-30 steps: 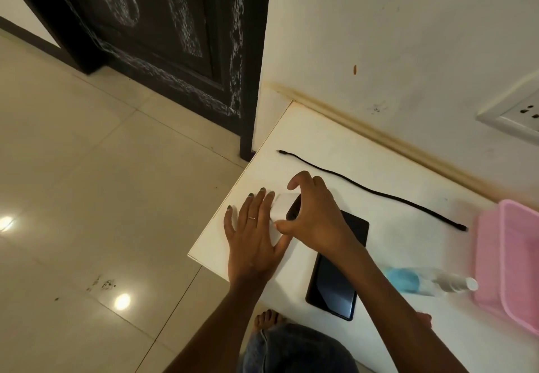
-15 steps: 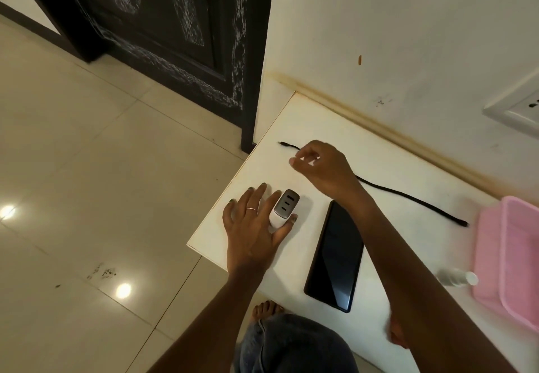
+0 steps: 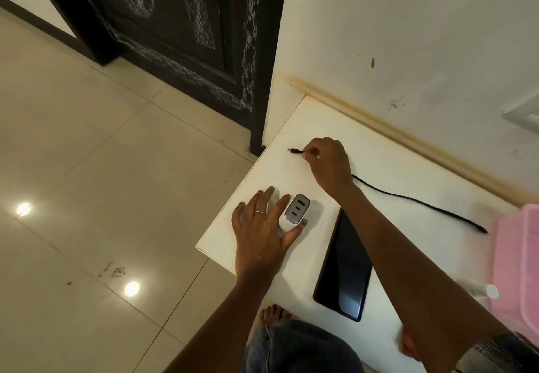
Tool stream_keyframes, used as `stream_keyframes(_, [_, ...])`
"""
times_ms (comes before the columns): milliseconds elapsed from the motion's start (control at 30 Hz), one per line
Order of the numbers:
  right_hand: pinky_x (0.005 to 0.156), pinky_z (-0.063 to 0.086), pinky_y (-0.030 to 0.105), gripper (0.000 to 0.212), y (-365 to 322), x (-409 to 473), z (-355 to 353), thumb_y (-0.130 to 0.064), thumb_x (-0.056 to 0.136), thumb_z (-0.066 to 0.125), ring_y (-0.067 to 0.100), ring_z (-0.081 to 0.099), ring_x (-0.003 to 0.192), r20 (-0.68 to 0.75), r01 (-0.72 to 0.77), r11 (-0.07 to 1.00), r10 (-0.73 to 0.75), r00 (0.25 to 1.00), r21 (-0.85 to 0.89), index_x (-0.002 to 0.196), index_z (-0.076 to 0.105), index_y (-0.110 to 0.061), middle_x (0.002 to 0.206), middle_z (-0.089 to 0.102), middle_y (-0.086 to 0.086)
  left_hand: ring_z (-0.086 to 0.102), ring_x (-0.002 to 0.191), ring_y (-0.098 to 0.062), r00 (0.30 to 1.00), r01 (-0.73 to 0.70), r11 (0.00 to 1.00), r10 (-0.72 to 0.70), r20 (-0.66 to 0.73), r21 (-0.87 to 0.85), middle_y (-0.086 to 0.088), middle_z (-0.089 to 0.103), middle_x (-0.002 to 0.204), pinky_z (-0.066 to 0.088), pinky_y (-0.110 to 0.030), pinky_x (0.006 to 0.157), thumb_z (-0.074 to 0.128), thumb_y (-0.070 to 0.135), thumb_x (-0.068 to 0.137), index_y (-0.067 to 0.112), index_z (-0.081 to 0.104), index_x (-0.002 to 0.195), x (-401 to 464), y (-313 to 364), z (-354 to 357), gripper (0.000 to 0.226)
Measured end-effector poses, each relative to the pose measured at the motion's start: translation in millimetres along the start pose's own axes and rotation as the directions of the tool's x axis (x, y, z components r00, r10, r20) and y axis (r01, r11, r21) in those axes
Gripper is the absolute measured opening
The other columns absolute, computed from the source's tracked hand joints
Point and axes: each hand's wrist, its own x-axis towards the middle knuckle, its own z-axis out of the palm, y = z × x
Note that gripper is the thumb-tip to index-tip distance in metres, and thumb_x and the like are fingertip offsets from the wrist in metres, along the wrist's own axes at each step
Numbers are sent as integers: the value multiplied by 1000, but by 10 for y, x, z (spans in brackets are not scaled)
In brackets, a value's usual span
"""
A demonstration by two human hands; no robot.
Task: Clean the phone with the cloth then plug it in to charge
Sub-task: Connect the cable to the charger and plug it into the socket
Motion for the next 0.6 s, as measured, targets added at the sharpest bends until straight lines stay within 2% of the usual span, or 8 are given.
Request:
stream_keyframes(100, [65, 49, 23, 9, -50, -107, -216, -7, 91, 55, 16, 62, 72, 112, -119, 914, 82, 990, 387, 92, 62, -1, 85, 67, 14, 46, 128, -37, 999, -41, 999, 42, -35, 19, -7, 54, 138, 15, -53, 107, 39, 66, 84, 28, 54, 129, -3, 16, -10, 61])
stream_keyframes(200, [47, 42, 8, 5, -76, -306, -507, -7, 89, 60, -5, 57, 52, 183, -129, 859, 42, 982, 495, 90, 65, -7, 78, 68, 8, 47, 127, -37, 998, -48, 998, 50, -35, 40, -8, 55, 137, 19, -55, 107, 37, 66, 85, 27, 56, 128, 0, 15, -12, 61])
stream_keyframes(300, [48, 41, 7, 8, -116, -538, -730, -13, 87, 65, -7, 54, 51, 229, -112, 872, 0, 973, 477, 91, 71, -14, 74, 70, 0, 48, 126, -38, 997, -61, 998, 62, -35, 34, -9, 55, 136, 20, -56, 106, 42, 63, 85, 27, 53, 128, -7, 9, -14, 57])
stream_keyframes(433, [62, 42, 3, 6, -166, -827, -812, -23, 81, 72, -8, 60, 69, 272, -60, 942, -34, 962, 330, 85, 75, -23, 77, 70, -14, 52, 122, -39, 994, -75, 996, 79, -76, 55, -11, 58, 133, 26, -59, 103, 50, 59, 84, 28, 51, 126, -17, 1, 15, 52])
stream_keyframes(500, [69, 45, 8, 9, -176, -914, -784, -26, 80, 73, -1, 62, 78, 249, -42, 975, -15, 968, 220, 87, 76, -20, 82, 71, -12, 52, 123, -39, 993, -76, 995, 81, -82, 63, -11, 58, 133, 25, -58, 104, 50, 59, 84, 30, 48, 126, -18, -14, 26, 51])
stream_keyframes(600, [76, 50, 24, 11, -215, -982, -743, -29, 81, 72, 6, 62, 81, 234, -14, 997, -3, 972, 72, 88, 76, -22, 85, 69, -10, 50, 123, -39, 994, -73, 996, 77, -78, 51, -11, 57, 134, 24, -58, 104, 50, 59, 84, 30, 46, 127, -19, -9, 25, 52])
